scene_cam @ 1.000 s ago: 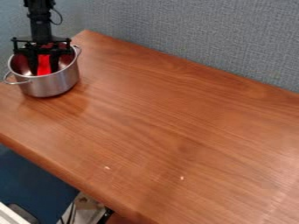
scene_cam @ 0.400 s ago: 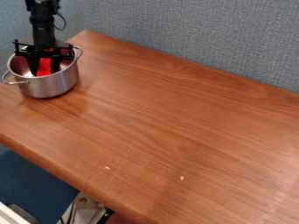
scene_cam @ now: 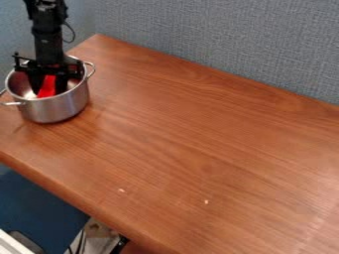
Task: Move the red object from the metal pot to the table
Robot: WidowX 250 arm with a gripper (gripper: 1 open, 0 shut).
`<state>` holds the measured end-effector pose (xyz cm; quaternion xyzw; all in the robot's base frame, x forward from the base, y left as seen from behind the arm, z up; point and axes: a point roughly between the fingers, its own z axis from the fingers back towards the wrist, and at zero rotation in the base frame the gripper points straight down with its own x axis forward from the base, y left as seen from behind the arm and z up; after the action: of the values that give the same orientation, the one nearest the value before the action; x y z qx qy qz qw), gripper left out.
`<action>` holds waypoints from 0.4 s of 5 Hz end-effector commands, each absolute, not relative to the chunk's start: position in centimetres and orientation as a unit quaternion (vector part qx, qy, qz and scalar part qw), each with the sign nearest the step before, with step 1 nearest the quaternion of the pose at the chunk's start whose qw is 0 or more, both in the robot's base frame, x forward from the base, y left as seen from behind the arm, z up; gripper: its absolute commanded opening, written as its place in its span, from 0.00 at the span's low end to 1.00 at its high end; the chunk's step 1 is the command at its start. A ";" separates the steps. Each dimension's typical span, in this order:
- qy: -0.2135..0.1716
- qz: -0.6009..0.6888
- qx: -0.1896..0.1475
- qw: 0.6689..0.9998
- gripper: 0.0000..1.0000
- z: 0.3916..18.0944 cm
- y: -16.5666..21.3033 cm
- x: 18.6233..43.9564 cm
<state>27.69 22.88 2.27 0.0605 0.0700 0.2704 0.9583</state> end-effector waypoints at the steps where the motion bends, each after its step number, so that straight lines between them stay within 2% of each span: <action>1: 0.127 0.284 0.031 0.950 0.00 -0.4 22.4 24.1; 2: 0.124 0.300 0.025 0.946 0.00 -0.7 23.0 23.3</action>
<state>27.23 23.39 2.14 0.0524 0.0613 0.2765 0.9576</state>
